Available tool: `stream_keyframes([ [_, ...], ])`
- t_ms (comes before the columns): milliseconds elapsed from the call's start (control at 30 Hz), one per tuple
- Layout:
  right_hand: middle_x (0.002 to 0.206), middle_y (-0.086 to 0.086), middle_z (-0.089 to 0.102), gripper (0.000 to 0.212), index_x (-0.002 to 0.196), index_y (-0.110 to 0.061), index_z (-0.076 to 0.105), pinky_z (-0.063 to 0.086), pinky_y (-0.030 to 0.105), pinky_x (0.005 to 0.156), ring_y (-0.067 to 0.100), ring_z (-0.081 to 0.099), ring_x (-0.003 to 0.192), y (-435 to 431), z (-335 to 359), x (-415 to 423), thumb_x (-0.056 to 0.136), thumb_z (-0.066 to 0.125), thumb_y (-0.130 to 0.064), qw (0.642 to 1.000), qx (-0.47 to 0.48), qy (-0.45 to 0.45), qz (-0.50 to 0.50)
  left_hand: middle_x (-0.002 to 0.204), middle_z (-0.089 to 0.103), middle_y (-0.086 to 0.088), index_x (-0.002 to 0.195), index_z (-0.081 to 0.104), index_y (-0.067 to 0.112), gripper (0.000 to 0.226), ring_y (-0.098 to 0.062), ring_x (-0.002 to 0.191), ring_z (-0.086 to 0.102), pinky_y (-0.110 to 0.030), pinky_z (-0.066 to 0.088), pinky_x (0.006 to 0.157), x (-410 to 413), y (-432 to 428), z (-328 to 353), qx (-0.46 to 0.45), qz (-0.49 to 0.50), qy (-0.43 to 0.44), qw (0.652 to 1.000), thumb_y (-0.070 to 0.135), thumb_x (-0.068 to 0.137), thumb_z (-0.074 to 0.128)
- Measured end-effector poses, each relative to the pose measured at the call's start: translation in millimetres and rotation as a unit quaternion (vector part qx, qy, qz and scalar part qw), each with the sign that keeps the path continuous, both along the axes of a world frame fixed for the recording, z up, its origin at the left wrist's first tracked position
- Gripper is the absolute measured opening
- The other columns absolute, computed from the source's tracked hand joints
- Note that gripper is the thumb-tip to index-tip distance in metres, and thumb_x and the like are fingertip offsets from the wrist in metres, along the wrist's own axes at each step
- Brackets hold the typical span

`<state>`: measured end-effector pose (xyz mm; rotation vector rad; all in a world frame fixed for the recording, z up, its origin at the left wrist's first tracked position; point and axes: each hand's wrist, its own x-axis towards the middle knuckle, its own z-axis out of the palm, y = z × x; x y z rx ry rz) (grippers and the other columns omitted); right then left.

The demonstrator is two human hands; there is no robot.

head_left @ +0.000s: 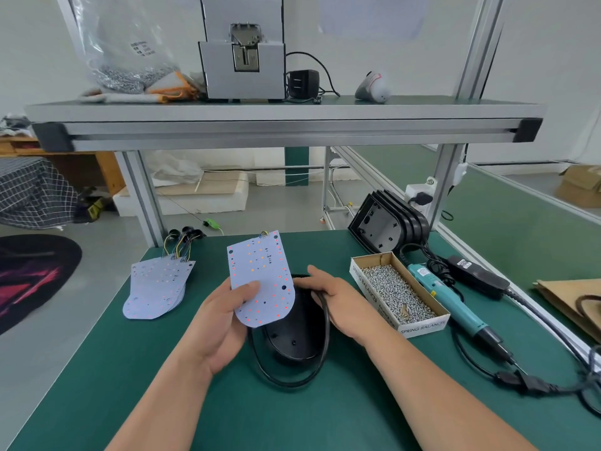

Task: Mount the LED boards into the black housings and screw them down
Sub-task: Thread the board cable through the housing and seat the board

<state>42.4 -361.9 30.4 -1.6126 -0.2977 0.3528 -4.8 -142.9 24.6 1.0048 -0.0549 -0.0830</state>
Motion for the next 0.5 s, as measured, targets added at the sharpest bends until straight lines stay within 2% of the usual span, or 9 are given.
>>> stream_keyframes([
  [67,0.166,0.003,0.039,0.038,0.141,-0.007,0.065,0.035,0.005,0.109,0.011,0.040,0.149,-3.0,-3.1,4.1,0.105,0.053,-0.003,1.000,-0.015,-0.021,0.003,0.141,0.068,-0.017,0.142,0.062,0.007,0.047,-0.031,0.124,0.069,-0.038,0.063,0.090,0.7,1.7,0.1,0.004,-0.005,0.008,1.000,0.011,0.095,0.061],
  [100,0.162,0.002,0.045,0.036,0.137,-0.007,0.069,0.036,0.009,0.112,0.011,0.044,0.147,-4.2,-3.9,5.5,0.105,0.053,-0.001,1.000,0.002,-0.011,-0.003,0.142,0.067,-0.017,0.142,0.061,0.006,0.048,-0.032,0.125,0.069,-0.038,0.063,0.091,0.8,1.6,0.0,0.011,-0.009,0.010,1.000,0.010,0.095,0.061],
  [167,0.145,0.005,0.065,0.036,0.125,-0.010,0.076,0.043,0.028,0.117,0.018,0.059,0.136,-5.4,-5.1,7.3,0.103,0.051,0.004,0.997,0.057,0.032,-0.030,0.141,0.068,-0.016,0.143,0.061,0.006,0.047,-0.032,0.127,0.068,-0.039,0.063,0.092,0.0,-0.4,0.3,0.028,-0.016,0.012,0.999,0.010,0.096,0.060],
  [233,0.123,0.008,0.077,0.044,0.116,-0.012,0.078,0.053,0.036,0.107,0.028,0.069,0.122,-8.6,-6.7,8.6,0.098,0.045,0.012,0.994,0.080,0.023,-0.065,0.141,0.068,-0.016,0.142,0.062,0.006,0.046,-0.033,0.126,0.068,-0.040,0.062,0.092,-0.9,-2.5,1.0,0.040,-0.017,0.011,0.999,0.009,0.097,0.059],
  [300,0.120,0.013,0.077,0.045,0.114,-0.007,0.078,0.054,0.043,0.095,0.036,0.071,0.110,-16.3,-6.7,11.1,0.096,0.041,0.012,0.990,0.111,0.034,-0.078,0.140,0.068,-0.017,0.142,0.062,0.005,0.045,-0.034,0.126,0.068,-0.043,0.061,0.094,-1.7,-3.8,1.7,0.051,-0.015,0.010,0.999,0.009,0.097,0.060],
  [333,0.124,0.017,0.075,0.040,0.114,-0.004,0.077,0.052,0.046,0.091,0.039,0.069,0.104,-19.8,-7.3,12.7,0.098,0.041,0.006,0.986,0.136,0.052,-0.079,0.141,0.068,-0.018,0.142,0.062,0.005,0.045,-0.034,0.126,0.068,-0.044,0.058,0.096,-2.1,-4.3,1.7,0.055,-0.014,0.009,0.998,0.009,0.097,0.060],
  [400,0.129,0.020,0.072,0.037,0.113,0.000,0.077,0.053,0.045,0.089,0.035,0.069,0.102,-22.8,-8.2,14.2,0.108,0.047,-0.021,0.979,0.171,0.094,-0.062,0.142,0.067,-0.018,0.142,0.062,0.005,0.044,-0.034,0.127,0.067,-0.046,0.055,0.100,-3.3,-5.9,2.6,0.055,-0.014,0.006,0.998,0.009,0.098,0.059],
  [467,0.134,0.011,0.071,0.051,0.110,-0.004,0.079,0.054,0.043,0.102,0.029,0.070,0.117,-20.6,-7.0,10.5,0.104,0.055,-0.049,0.984,0.153,0.090,-0.014,0.142,0.067,-0.017,0.143,0.061,0.006,0.043,-0.033,0.129,0.067,-0.042,0.058,0.100,-4.8,-9.7,3.3,0.051,-0.017,-0.009,0.999,0.009,0.100,0.058],
  [500,0.136,0.008,0.070,0.051,0.111,-0.006,0.079,0.050,0.044,0.109,0.029,0.067,0.125,-17.7,-6.1,6.9,0.101,0.060,-0.053,0.989,0.130,0.062,0.015,0.143,0.067,-0.017,0.144,0.060,0.007,0.043,-0.033,0.130,0.066,-0.040,0.060,0.099,-5.4,-11.8,3.4,0.052,-0.021,-0.018,0.998,0.009,0.101,0.057],
])
